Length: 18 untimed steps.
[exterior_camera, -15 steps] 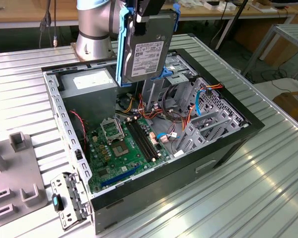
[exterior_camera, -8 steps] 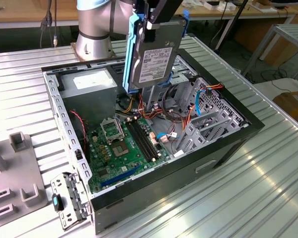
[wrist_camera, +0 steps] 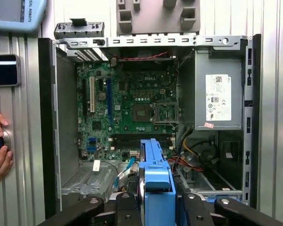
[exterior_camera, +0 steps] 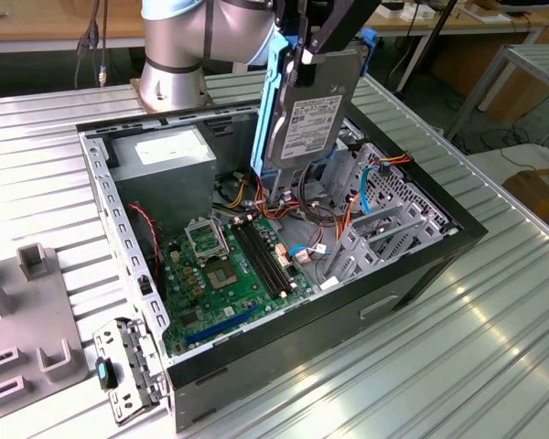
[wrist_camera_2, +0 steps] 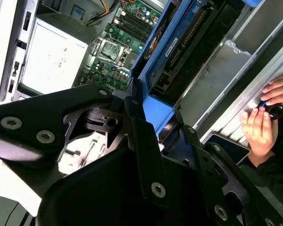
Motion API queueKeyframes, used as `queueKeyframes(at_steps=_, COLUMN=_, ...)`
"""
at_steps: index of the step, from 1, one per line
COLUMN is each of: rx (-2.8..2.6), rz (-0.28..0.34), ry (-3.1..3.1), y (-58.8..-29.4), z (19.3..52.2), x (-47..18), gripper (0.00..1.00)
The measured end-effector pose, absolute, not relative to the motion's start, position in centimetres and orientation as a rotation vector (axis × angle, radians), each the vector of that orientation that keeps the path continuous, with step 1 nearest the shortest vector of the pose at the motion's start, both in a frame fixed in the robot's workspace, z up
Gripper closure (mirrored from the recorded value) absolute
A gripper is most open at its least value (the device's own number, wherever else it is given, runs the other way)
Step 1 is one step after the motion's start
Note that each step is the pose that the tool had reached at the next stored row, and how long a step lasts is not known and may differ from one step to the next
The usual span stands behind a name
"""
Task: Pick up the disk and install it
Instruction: 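Insert the disk into the insertion slot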
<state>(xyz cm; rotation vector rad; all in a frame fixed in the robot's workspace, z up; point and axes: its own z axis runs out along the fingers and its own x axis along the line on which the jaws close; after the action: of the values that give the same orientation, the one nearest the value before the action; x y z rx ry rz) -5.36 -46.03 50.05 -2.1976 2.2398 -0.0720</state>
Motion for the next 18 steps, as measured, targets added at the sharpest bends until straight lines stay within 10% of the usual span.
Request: queueKeyframes(at_steps=18, rx=-2.213, rz=-0.111, ry=2.257, y=-49.9, z=49.1, x=-2.2, gripper=0.63)
